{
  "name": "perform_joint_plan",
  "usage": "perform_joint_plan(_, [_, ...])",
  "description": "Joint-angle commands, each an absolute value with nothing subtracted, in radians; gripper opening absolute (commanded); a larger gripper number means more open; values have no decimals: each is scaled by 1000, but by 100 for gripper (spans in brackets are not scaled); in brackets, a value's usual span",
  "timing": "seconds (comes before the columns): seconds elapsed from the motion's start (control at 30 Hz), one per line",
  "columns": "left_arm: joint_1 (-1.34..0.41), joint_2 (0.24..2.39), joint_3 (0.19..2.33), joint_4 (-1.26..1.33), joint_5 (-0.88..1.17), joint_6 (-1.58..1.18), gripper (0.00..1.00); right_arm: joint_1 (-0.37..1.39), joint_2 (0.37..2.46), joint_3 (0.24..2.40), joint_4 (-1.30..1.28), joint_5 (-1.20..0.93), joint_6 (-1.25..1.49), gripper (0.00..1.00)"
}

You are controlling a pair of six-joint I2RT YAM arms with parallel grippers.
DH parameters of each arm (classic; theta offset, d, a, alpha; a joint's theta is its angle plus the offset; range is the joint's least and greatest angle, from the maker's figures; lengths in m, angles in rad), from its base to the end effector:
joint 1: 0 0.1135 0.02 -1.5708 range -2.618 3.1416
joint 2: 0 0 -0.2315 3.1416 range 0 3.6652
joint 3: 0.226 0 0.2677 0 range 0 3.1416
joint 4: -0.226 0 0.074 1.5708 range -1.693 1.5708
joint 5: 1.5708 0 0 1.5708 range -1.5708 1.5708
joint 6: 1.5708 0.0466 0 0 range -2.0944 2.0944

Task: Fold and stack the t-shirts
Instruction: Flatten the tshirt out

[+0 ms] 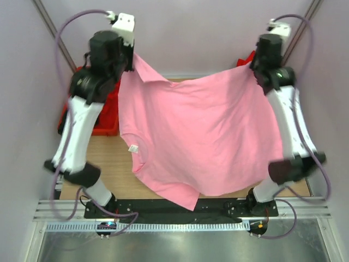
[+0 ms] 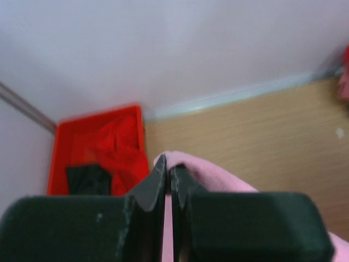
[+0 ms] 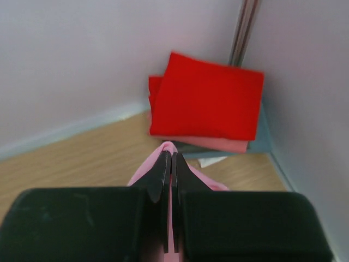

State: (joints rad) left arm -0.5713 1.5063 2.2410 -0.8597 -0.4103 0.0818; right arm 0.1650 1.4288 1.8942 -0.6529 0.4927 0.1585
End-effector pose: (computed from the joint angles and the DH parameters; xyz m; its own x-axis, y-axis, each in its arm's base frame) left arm 0.2408 -0.1327 0.5494 -0.0912 0.1477 -0.9848 0.1710 0.9766 0.1306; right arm 0.3060 0.0286 0.4919 -0.1320 0.1190 -0.9841 0.3388 0.9384 0.0680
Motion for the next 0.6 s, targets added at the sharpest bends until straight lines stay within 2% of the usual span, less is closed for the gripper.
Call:
perform_joint_plan(0.0, [-376,1924,2450,-1011,-232,-26,6,149,1792,2018,-923,563,268,1])
perform_joint_plan(0.03, [-333,2042,2544,-1114,-241,-46,14,144,1866,2072,-964,561,302,1])
perform_joint_plan(0.07, [-319,2147,2628,-1146,-285,-82,22,144,1953,2214,-1013,560,311,26])
perform_joint_plan(0.1, [-310,2272,2646,-1152,-282,-189,41,146,2062,2279,-1097,557,316,58])
perform_joint_plan(0.17, [-313,2341,2655,-1207,-185,-259,52,149,2120,2389,-1149,575,330,99])
perform_joint_plan(0.23, [-343,2298,2510,-1119,-210,-302,61,149,2064,2363,-1126,584,330,100])
perform_joint_plan(0.3, [-368,2232,2357,-1048,-230,-302,68,152,1975,2219,-1030,549,327,100])
perform_joint_plan(0.33, [-385,2162,2333,-1013,-244,-307,82,155,1891,2171,-1002,531,331,100])
perform_joint_plan(0.4, [-393,2110,2316,-1009,-270,-317,89,176,1806,2041,-941,488,336,100])
perform_joint_plan(0.57, [-419,1915,2222,-1063,-356,-353,90,253,1590,1740,-832,407,344,100])
